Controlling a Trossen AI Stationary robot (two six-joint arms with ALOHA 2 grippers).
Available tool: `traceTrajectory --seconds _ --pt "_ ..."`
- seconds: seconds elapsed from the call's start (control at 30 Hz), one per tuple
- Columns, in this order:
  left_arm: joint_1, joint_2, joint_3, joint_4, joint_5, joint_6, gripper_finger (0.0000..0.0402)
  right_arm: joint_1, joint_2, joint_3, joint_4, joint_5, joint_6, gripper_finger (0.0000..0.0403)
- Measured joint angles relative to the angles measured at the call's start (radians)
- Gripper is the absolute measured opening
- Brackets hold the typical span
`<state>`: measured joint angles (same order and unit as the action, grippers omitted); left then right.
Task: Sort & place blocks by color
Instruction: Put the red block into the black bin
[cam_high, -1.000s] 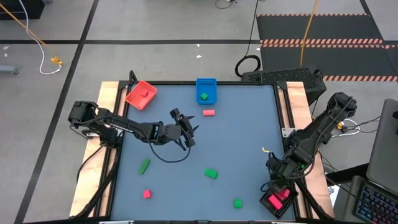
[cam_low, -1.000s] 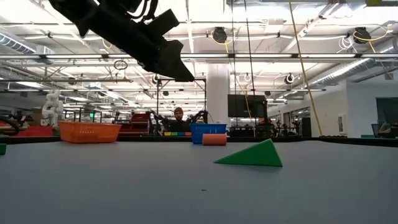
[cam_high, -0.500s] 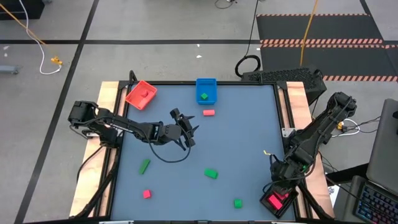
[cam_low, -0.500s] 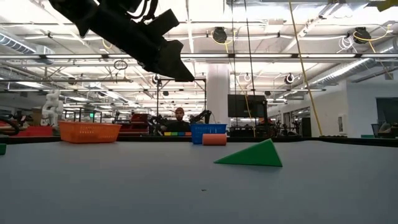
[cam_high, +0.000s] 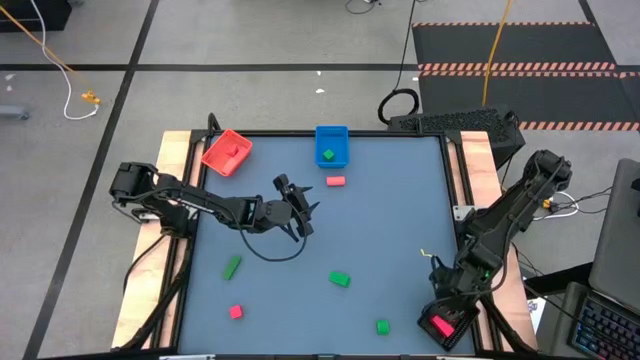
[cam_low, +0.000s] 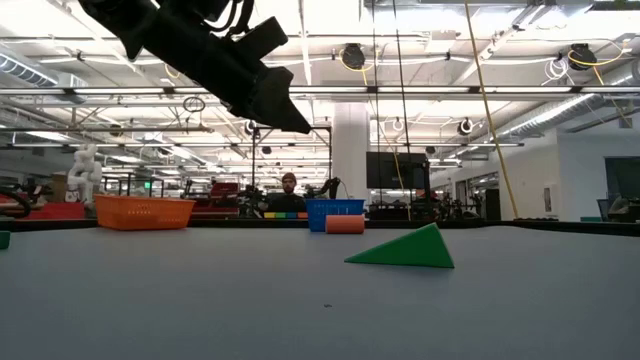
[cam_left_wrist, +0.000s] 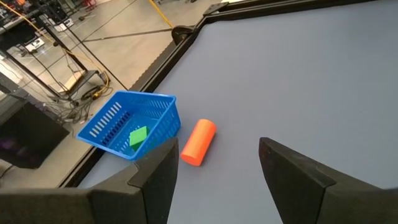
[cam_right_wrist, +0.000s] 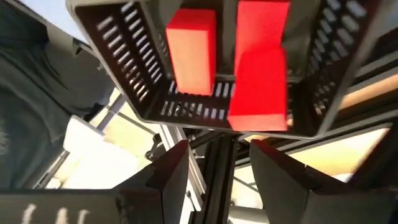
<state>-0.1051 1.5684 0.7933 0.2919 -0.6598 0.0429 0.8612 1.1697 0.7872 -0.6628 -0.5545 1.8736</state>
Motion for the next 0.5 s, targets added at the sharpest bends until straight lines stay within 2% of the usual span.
traceTrajectory --seconds 0.5 --pt "0.0 0.0 0.0 0.0 0.0 -0.003 0.0223 0.018 0.063 -0.015 0.031 -0.026 0.009 0.0164"
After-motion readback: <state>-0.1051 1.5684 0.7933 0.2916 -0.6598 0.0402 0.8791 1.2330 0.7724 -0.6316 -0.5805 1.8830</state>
